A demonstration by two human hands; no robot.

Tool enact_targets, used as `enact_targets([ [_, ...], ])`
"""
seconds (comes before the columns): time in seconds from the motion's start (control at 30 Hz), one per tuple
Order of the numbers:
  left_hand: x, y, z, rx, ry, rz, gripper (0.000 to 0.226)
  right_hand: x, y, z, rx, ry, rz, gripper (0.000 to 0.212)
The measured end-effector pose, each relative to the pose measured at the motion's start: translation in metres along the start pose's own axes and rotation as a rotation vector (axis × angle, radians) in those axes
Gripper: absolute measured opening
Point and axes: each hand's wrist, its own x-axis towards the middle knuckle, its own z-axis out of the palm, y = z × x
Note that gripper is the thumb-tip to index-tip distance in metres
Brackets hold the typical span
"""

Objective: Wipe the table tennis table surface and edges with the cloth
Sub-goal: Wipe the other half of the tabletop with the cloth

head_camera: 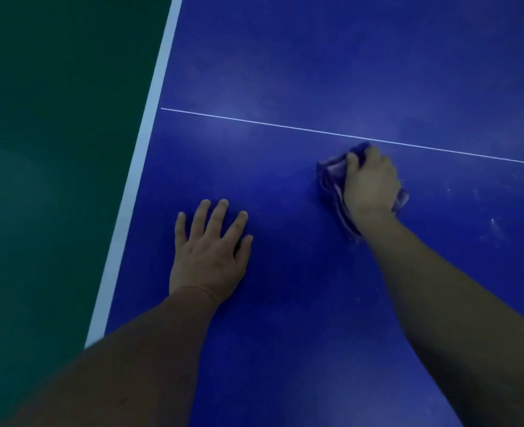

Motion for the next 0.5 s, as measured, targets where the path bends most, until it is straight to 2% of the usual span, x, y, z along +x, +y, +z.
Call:
enact_targets([
  [0.07, 0.000, 0.003, 0.000, 0.018, -0.014, -0.003, 0.056, -0.029, 0.002, -0.002, 0.006, -0.023, -0.112, 0.040],
  [0.17, 0.000, 0.005, -0.005, 0.060, -0.030, -0.025, 0.054, -0.071, -0.003, -0.006, 0.038, -0.113, -0.465, 0.034],
  [0.23, 0.001, 0.012, -0.009, 0.088, -0.073, -0.081, 0.056, -0.076, 0.019, -0.009, 0.076, -0.131, -0.546, 0.032],
  [0.37, -0.040, 0.063, 0.008, -0.031, -0.036, -0.286, 0.062, -0.029, 0.061, -0.012, 0.123, -0.017, -0.234, 0.039],
  [0.5, -0.074, 0.082, 0.031, 0.049, -0.051, -0.291, 0.066, 0.034, 0.046, -0.002, 0.137, 0.039, -0.107, 0.044],
])
